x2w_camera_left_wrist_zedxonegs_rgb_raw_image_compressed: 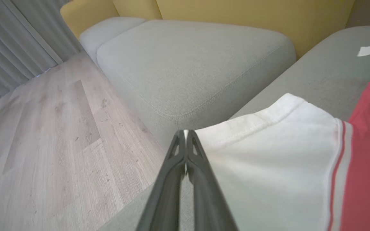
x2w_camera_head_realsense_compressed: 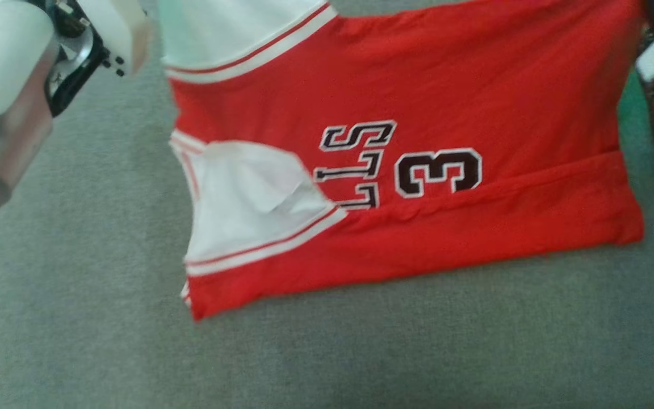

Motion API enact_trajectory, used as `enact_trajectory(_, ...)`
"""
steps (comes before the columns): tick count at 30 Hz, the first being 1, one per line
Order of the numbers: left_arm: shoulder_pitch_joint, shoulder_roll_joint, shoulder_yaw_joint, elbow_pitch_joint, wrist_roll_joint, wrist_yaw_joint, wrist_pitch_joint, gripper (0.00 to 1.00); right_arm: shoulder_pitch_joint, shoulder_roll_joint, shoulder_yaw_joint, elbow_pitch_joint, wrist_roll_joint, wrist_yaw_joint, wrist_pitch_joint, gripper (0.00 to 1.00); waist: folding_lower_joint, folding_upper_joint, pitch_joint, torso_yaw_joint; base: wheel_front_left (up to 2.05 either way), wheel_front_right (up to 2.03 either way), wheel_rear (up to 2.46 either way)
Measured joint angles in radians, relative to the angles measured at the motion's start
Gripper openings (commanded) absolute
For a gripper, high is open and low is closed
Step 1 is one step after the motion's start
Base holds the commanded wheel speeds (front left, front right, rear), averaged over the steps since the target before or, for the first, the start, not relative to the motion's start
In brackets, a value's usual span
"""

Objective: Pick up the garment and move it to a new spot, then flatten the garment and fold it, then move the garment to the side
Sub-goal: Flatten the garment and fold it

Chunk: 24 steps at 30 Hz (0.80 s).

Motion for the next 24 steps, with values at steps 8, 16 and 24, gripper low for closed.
enact_trajectory(8, 0.066, 0.023, -0.001, -0.087, -0.028, 0.000, -0.103, 0.00, 0.144, -0.081, -0.007, -0.087, 0.080, 0.000, -0.017, 0.00, -0.0001, 0.0000, -0.053, 0.052, 0.00, 0.00, 0.00)
enact_trajectory(16, 0.188, 0.099, -0.004, -0.242, -0.021, 0.003, -0.151, 0.00, 0.279, -0.125, -0.044, -0.178, 0.126, 0.000, -0.036, 0.00, -0.0002, 0.0000, -0.106, 0.098, 0.00, 0.00, 0.00)
enact_trajectory(24, 0.342, 0.186, -0.007, -0.452, -0.024, 0.065, -0.165, 0.00, 0.457, -0.156, -0.117, -0.282, 0.139, 0.000, -0.058, 0.00, -0.0002, 0.0000, -0.135, 0.134, 0.00, 0.00, 0.00)
